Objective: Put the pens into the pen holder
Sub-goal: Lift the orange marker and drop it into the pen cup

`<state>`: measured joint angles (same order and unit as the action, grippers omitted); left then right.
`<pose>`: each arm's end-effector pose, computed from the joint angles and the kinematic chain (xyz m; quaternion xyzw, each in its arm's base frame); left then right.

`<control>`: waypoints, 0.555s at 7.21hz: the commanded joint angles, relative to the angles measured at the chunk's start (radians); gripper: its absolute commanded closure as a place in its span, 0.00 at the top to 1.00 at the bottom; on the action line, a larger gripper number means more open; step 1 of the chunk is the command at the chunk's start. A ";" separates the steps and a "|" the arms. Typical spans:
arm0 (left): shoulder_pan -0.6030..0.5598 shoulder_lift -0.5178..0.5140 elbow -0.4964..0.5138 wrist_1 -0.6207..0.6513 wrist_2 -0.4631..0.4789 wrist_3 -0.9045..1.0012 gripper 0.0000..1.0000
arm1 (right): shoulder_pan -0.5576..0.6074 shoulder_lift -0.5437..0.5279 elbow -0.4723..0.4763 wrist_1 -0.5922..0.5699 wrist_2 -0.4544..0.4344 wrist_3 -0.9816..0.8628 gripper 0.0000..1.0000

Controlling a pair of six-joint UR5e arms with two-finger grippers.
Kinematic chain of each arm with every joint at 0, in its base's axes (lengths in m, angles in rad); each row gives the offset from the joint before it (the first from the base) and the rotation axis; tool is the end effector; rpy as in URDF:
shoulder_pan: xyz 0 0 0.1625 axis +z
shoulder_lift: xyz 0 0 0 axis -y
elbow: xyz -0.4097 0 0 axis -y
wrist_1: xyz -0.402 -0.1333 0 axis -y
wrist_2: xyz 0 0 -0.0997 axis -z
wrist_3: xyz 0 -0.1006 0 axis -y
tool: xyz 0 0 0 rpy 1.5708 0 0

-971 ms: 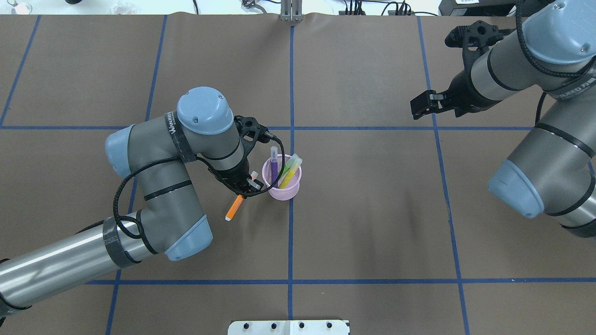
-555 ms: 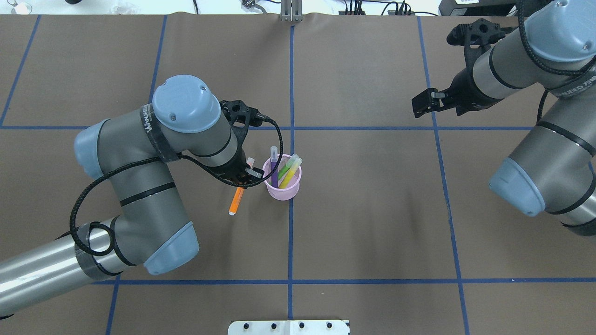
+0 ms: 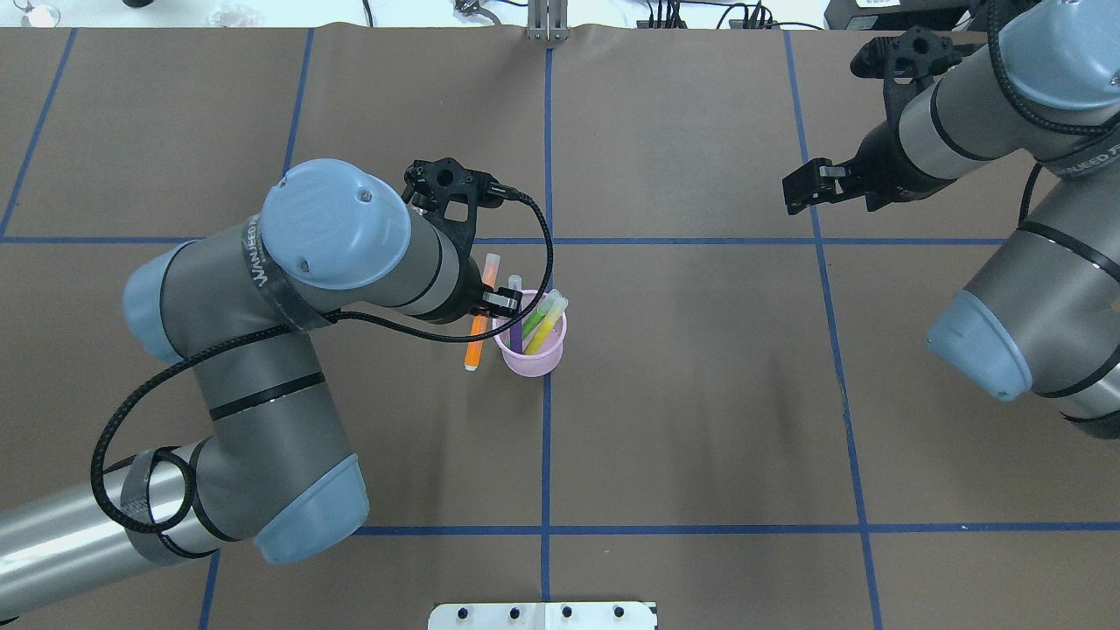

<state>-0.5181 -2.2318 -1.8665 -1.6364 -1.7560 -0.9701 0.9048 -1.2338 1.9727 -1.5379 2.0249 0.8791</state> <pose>0.4814 -0.4065 0.1238 0.1901 0.4556 0.0811 0.8658 -0.2803 -0.5010 0.2737 0.1171 -0.4053 0.0118 0.9066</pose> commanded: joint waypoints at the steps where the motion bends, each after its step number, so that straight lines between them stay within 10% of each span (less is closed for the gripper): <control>1: 0.052 0.061 0.003 -0.310 0.152 0.059 0.00 | 0.011 -0.010 -0.002 0.001 0.000 -0.002 0.99; 4: 0.133 0.112 0.018 -0.479 0.335 0.230 0.00 | 0.009 -0.010 -0.005 0.001 -0.002 -0.002 0.99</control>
<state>-0.4204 -2.1280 -1.8522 -2.0730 -1.4944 -0.8229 0.9140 -1.2438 1.9688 -1.5370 2.0229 0.8775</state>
